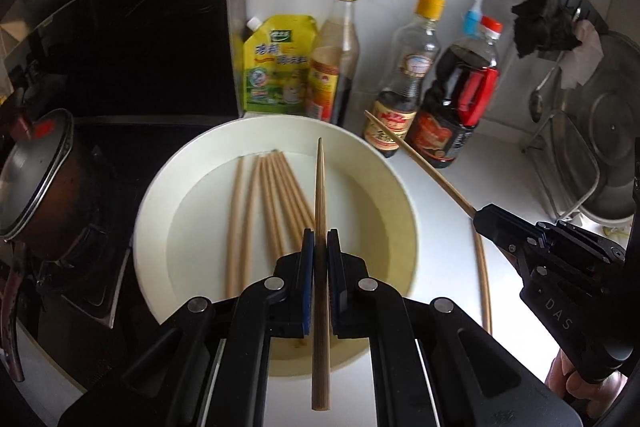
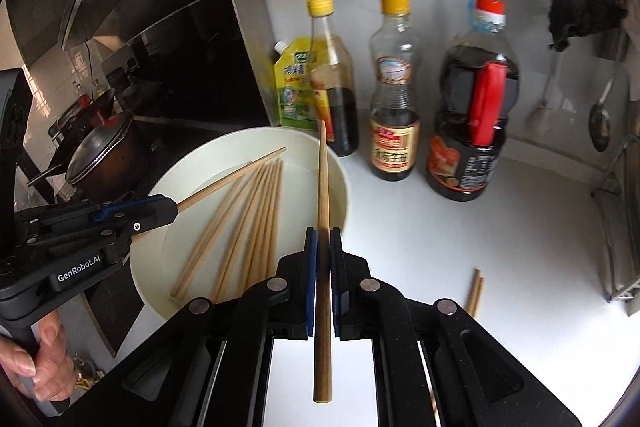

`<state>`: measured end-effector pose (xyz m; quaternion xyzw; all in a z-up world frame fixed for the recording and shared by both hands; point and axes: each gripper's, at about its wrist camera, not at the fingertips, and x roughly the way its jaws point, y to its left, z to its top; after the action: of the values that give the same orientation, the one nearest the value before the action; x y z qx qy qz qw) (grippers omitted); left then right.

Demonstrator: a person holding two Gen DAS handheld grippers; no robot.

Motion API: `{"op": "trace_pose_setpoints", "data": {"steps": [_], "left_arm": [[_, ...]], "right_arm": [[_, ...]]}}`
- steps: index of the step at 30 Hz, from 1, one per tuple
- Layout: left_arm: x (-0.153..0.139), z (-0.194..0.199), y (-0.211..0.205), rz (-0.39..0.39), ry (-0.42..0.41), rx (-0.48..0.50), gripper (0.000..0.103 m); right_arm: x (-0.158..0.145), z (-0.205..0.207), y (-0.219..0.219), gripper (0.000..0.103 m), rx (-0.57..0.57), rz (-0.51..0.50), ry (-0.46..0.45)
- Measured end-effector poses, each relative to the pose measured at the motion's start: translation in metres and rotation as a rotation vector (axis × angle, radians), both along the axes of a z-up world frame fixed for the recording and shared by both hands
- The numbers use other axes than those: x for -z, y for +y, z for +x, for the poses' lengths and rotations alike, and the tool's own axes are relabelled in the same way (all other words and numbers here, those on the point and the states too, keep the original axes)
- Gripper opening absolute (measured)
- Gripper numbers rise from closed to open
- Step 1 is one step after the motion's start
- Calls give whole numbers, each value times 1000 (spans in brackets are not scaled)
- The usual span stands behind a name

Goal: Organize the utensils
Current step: 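Lift both held chopsticks and carry them over the white basin, then open the left tool into the basin while the right tool opens too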

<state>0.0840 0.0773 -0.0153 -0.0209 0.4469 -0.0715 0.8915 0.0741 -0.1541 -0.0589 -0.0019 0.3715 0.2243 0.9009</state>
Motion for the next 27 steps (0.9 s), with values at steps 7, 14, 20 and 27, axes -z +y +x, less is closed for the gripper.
{"op": "trace_pose_setpoints", "data": {"steps": [7,14,20,27], "left_arm": [[36,22,46,27,50,-45,7],[63,41,60,26,94,-48,7],[73,52,67,5,138,-63,8],[59,41,80,12,85,-121,63]], "right_arm": [[33,36,68,6,-52,-68,93],[51,50,95,6,-57,-113,161],[56,56,100,6,-55,-119,203],[37,47,91,22,-35,-117,149]]}}
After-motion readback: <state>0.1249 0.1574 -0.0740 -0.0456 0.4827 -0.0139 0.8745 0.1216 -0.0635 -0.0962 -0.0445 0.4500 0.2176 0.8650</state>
